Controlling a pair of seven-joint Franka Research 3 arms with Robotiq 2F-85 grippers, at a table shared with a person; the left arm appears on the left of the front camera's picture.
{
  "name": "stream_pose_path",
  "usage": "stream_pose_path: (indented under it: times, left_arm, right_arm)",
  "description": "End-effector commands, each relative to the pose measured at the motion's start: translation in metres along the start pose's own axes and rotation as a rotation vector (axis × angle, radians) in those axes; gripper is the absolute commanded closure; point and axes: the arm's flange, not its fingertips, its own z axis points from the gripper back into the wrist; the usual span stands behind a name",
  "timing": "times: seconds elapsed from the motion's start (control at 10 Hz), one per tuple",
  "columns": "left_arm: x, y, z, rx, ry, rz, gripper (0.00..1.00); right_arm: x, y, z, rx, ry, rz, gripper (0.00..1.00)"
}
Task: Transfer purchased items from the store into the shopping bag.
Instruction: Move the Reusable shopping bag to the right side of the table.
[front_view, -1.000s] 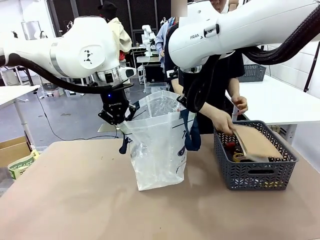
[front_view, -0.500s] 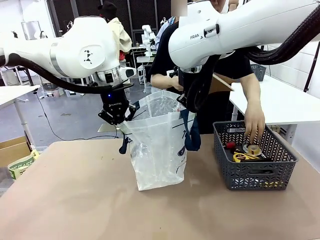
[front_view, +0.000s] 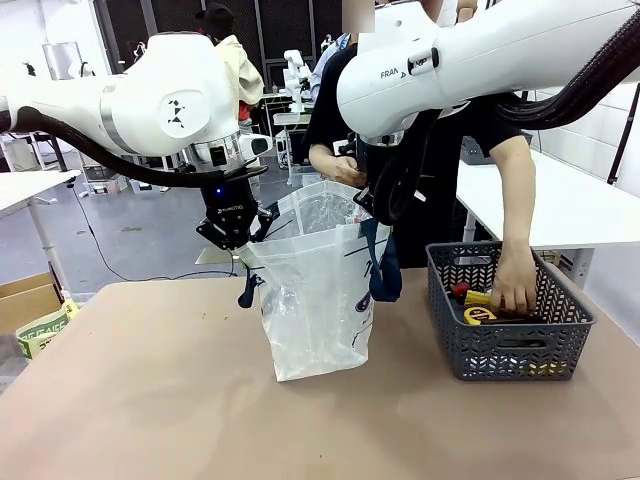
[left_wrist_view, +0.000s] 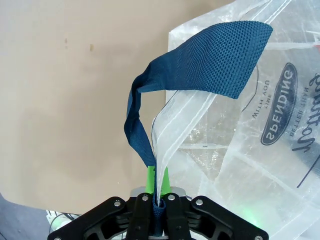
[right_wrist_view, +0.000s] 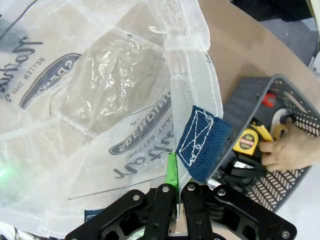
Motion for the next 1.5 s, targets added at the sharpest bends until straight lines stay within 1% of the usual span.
stream_pose_path:
  times: [0.0,0.6,1.0,1.4]
  left_arm:
    - [-0.001,0.000,-0.001,0.001,0.002,0.011,1.00]
    - [0.000,0.000,0.000,0.000,0.000,0.000,1.00]
    - [0.003,0.006,0.000,0.002,-0.020,-0.008,1.00]
    - [0.007,0.011,0.000,0.014,-0.008,-0.021,1.00]
  right_arm:
    - [0.000,-0.001,-0.002,0.003,0.003,-0.006,1.00]
    - [0.000,-0.001,-0.002,0.003,0.003,-0.006,1.00]
    - [-0.003,-0.003,0.000,-0.015,0.000,0.022,1.00]
    - [-0.004,-0.005,-0.001,-0.034,0.032,0.045,1.00]
